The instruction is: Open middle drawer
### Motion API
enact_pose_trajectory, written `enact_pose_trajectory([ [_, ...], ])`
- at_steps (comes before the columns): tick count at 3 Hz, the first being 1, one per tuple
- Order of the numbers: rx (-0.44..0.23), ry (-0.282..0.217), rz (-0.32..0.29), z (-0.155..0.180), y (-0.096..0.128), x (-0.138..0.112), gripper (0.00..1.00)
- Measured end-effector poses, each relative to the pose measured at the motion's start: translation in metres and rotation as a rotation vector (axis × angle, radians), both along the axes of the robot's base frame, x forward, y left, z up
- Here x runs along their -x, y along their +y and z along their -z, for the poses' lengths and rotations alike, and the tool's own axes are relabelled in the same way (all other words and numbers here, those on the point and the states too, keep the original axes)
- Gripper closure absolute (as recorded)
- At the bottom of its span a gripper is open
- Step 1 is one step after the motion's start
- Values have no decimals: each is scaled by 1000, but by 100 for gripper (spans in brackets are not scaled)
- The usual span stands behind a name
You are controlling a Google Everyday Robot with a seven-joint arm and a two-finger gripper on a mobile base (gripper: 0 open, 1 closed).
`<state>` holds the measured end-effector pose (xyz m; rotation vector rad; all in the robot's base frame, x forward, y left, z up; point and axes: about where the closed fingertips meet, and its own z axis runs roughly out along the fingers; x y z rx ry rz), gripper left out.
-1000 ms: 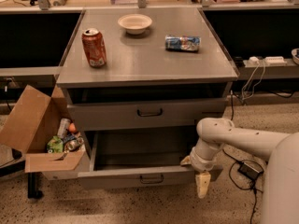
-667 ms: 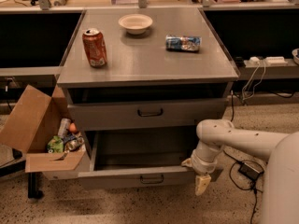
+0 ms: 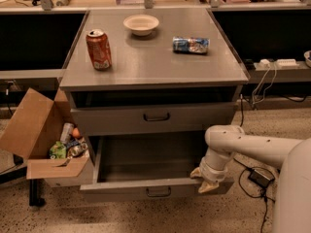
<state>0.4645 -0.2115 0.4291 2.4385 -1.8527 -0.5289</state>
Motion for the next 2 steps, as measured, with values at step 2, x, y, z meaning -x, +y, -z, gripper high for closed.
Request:
enact_pose_trajectory([
  [2, 4, 11, -15, -2, -1, 3, 100],
])
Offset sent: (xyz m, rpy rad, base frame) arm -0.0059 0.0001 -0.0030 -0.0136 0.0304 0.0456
